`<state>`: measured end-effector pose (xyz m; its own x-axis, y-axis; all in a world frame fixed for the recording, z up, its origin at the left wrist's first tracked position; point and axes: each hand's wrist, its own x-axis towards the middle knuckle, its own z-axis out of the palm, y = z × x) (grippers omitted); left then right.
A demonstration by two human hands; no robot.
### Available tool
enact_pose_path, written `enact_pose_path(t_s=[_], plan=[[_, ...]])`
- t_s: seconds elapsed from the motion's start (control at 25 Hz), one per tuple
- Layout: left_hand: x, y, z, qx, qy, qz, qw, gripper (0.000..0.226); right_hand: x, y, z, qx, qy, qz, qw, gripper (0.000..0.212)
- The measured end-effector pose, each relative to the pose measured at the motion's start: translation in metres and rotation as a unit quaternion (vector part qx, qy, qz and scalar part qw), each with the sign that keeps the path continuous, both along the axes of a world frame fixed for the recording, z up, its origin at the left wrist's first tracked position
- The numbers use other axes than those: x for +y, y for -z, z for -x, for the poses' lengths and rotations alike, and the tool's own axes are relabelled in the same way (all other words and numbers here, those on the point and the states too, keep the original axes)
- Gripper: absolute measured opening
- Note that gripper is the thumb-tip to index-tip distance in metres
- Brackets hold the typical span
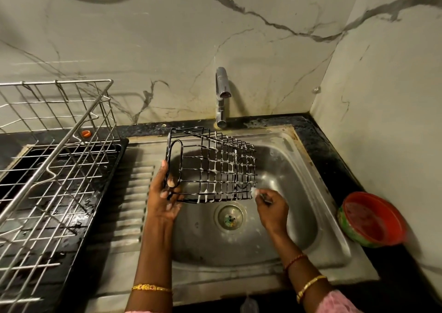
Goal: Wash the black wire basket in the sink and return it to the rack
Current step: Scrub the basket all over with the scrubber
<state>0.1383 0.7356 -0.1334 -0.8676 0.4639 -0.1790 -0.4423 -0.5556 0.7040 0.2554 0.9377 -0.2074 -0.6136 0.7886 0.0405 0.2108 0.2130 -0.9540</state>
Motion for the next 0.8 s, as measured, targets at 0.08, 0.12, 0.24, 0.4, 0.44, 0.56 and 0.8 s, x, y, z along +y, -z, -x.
enact_pose_path(t_s=[0.08, 0.12, 0.24, 0.4, 0.44, 0.56, 0.8], plan=[[-0.001, 0.001, -0.001, 0.012, 0.016, 0.000, 1.000, 0.047, 0.010, -0.024, 0.019, 0.012, 0.004, -0.003, 1.000, 0.013], [-0.002, 0.001, -0.001, 0.016, 0.021, 0.002, 1.000, 0.048, 0.017, -0.039, 0.033, 0.025, -0.001, -0.016, 1.000, 0.012], [0.000, -0.002, -0.003, 0.012, 0.005, 0.023, 1.000, 0.045, 0.038, -0.078, 0.081, 0.067, 0.003, -0.054, 0.996, 0.013], [0.001, -0.007, -0.005, 0.024, -0.002, 0.016, 1.000, 0.044, 0.058, -0.076, 0.098, 0.041, 0.004, -0.064, 0.997, 0.019], [-0.001, -0.008, -0.005, 0.026, 0.004, 0.014, 1.000, 0.046, 0.062, -0.067, 0.094, 0.034, 0.002, -0.055, 0.998, 0.018], [-0.003, -0.006, -0.004, 0.016, 0.030, -0.007, 0.999, 0.045, 0.067, -0.046, 0.086, -0.009, 0.003, -0.022, 1.000, 0.015], [0.008, -0.001, -0.008, -0.006, 0.005, 0.036, 0.999, 0.033, 0.038, -0.072, 0.084, -0.001, -0.037, 0.015, 0.999, 0.020]])
